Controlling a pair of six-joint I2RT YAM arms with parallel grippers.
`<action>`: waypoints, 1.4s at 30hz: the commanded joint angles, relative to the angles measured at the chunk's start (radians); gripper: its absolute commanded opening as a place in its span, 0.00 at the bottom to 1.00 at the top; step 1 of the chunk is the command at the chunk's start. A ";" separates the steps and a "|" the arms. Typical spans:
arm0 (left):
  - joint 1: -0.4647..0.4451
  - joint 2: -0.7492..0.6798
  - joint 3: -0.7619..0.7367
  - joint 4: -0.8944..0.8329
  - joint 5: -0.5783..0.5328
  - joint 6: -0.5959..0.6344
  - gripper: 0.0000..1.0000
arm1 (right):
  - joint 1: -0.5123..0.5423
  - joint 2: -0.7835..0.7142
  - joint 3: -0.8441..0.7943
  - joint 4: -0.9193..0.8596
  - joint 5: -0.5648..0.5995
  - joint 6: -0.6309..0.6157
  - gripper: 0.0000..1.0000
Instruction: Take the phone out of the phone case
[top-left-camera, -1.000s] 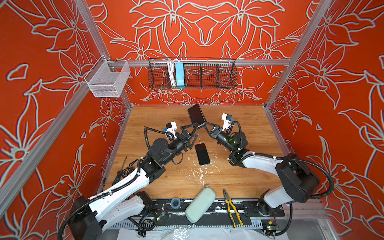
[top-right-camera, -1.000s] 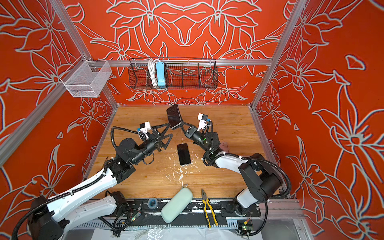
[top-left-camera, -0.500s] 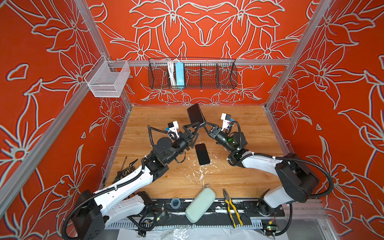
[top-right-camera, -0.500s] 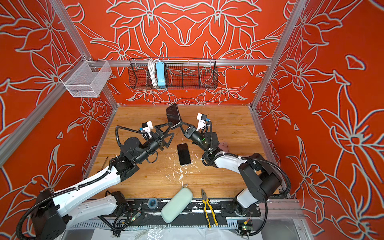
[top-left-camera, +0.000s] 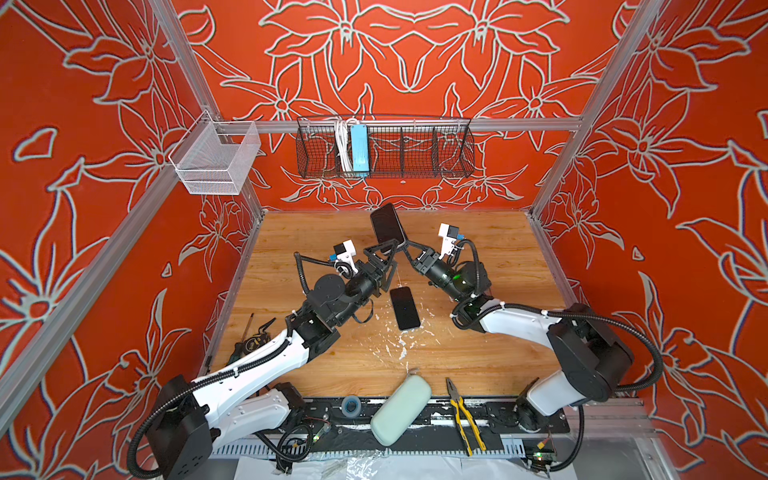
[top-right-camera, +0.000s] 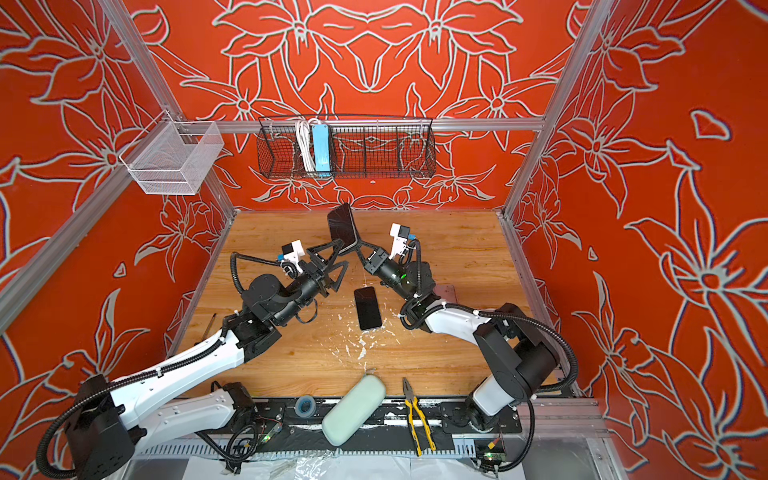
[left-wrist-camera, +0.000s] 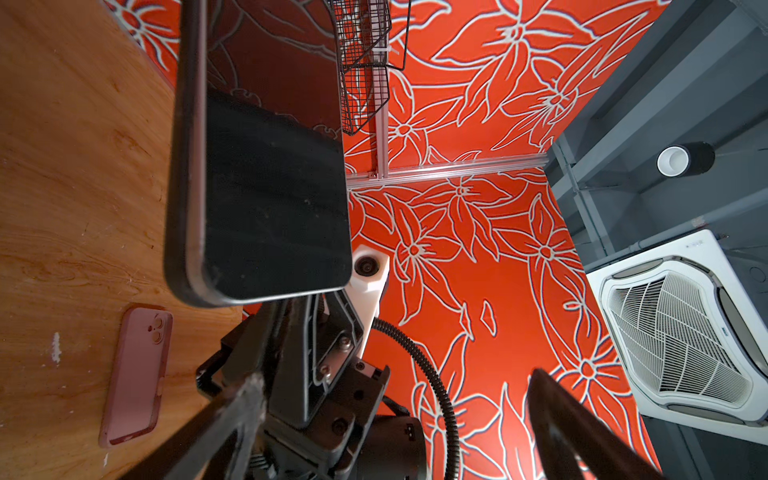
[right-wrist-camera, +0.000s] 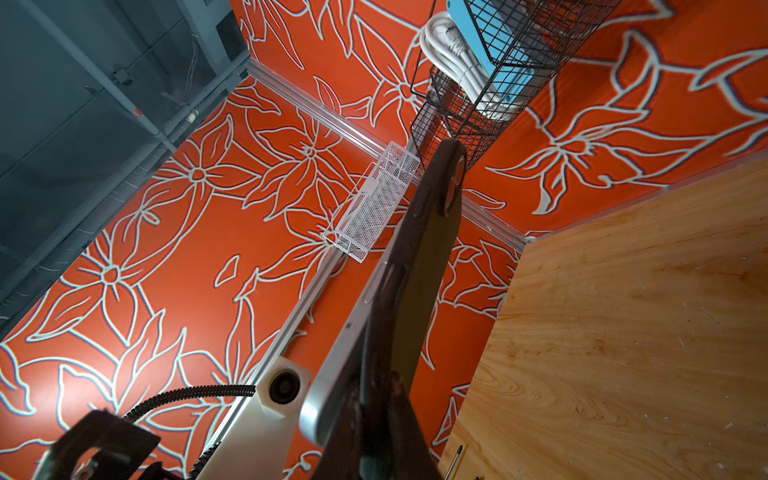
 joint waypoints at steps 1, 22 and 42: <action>-0.007 0.007 0.004 0.052 -0.034 -0.011 0.97 | 0.009 0.006 0.035 0.109 0.020 -0.002 0.03; -0.007 0.031 -0.022 0.130 -0.109 -0.015 0.97 | 0.037 0.007 0.005 0.158 0.034 0.011 0.03; -0.007 0.030 -0.047 0.176 -0.184 0.015 0.97 | 0.067 0.022 -0.023 0.193 0.046 0.021 0.03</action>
